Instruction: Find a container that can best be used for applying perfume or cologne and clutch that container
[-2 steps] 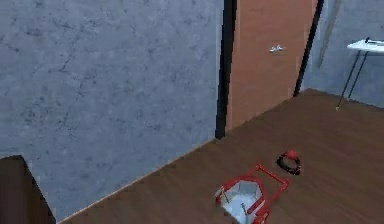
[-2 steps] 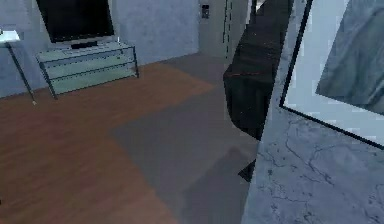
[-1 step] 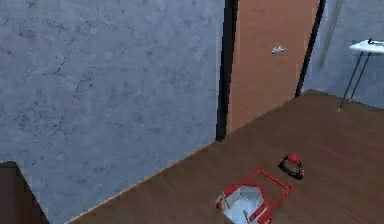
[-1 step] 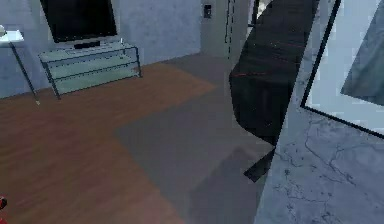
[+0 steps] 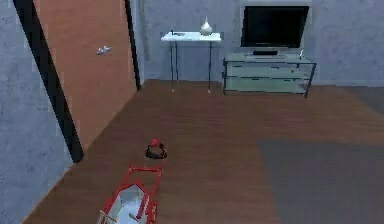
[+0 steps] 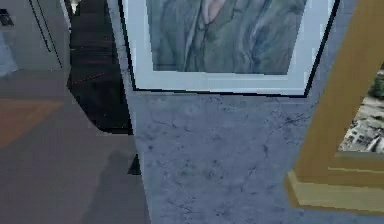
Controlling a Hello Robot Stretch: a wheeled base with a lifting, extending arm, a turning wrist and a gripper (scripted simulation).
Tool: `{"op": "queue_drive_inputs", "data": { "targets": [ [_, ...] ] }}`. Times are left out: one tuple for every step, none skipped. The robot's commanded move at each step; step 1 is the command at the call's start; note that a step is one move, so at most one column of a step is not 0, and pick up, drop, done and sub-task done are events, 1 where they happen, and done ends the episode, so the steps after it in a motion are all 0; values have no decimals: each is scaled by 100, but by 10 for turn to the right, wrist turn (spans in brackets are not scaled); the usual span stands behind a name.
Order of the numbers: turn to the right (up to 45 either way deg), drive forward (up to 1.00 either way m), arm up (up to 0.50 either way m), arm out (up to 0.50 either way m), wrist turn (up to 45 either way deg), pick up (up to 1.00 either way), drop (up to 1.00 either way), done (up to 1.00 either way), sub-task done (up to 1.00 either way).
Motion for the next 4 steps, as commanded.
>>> {"op": "queue_drive_inputs", "data": {
  "targets": [
    [420,0,0,0,0,0,0,0,0],
    [0,100,0,0,0,0,0,0,0],
    [30,0,0,0,0,0,0,0,0],
    [0,85,0,0,0,0,0,0,0]
  ]
}}
